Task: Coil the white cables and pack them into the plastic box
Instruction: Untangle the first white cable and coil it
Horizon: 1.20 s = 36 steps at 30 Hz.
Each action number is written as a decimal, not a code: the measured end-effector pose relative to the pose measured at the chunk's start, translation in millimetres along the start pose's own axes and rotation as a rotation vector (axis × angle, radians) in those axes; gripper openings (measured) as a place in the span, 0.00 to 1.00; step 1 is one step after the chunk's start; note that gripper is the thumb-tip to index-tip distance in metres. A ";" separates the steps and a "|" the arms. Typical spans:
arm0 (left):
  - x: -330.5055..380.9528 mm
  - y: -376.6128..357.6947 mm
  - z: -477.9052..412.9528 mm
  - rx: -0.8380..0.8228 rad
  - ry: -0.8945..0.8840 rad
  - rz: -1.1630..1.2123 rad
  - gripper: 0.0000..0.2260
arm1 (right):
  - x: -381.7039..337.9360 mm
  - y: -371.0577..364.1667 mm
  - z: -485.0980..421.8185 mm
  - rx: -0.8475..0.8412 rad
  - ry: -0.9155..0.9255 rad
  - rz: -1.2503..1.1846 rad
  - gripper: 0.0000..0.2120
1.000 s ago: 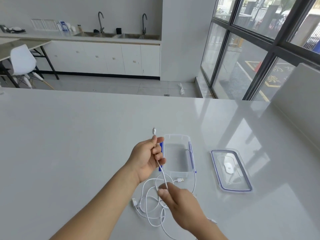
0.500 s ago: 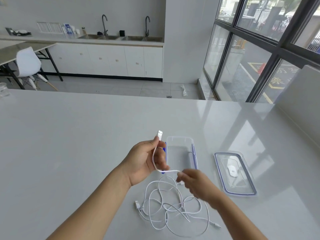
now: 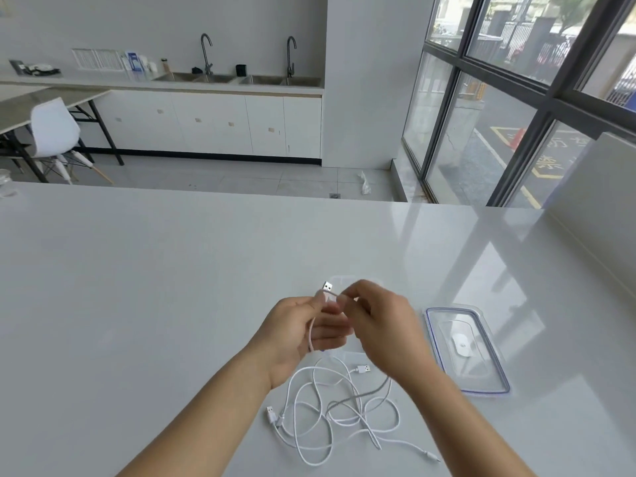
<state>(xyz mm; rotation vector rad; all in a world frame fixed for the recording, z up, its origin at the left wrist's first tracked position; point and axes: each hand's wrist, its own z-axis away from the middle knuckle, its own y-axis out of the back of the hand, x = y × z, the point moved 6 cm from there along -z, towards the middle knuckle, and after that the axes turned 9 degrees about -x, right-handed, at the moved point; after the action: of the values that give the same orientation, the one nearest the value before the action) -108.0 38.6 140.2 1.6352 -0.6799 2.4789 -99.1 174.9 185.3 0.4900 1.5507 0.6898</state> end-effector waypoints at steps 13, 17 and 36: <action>25.4 -13.7 9.8 -0.120 -0.188 0.619 0.13 | 34.8 -55.2 27.1 -0.052 0.144 -0.262 0.14; 24.9 -16.9 16.2 -0.204 -0.151 0.545 0.12 | 60.8 -68.2 11.8 -0.443 0.049 -0.534 0.12; 20.8 -3.1 15.7 0.118 -0.223 -0.187 0.16 | -25.7 13.7 -5.8 -0.108 0.062 -0.269 0.10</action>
<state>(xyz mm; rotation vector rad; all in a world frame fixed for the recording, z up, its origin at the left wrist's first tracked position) -102.4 31.6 164.9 1.9403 -0.3855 2.2669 -103.5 166.8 213.5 0.1757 1.5915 0.5805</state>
